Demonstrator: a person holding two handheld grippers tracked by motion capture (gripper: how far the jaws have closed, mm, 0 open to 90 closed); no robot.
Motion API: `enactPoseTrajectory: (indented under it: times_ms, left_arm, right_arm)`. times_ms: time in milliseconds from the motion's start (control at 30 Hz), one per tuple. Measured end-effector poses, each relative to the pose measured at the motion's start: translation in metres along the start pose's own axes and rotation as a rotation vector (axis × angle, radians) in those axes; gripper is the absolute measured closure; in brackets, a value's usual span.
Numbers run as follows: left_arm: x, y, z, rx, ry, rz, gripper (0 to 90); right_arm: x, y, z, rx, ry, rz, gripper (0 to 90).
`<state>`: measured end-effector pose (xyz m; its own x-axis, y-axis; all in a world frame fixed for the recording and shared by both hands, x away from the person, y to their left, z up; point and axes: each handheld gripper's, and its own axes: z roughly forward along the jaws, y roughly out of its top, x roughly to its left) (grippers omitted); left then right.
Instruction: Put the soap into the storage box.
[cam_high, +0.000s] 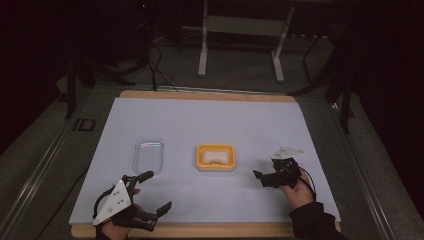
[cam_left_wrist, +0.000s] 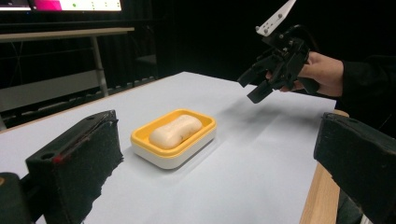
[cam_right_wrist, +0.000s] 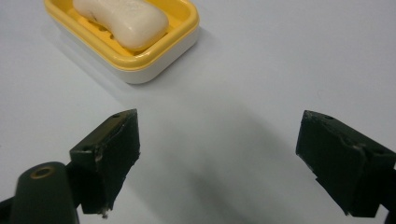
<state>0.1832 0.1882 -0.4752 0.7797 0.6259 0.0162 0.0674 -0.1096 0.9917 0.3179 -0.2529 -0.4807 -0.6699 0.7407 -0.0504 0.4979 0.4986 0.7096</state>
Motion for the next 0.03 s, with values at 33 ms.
enactPoseTrajectory:
  times_ms: [33]
  left_arm:
    - [0.0, 0.0, 0.0, 0.0, 0.0, 0.0, 0.9]
  right_arm:
    - [0.0003, 0.0003, -0.0001, 0.002, 0.001, -0.001, 13.4]
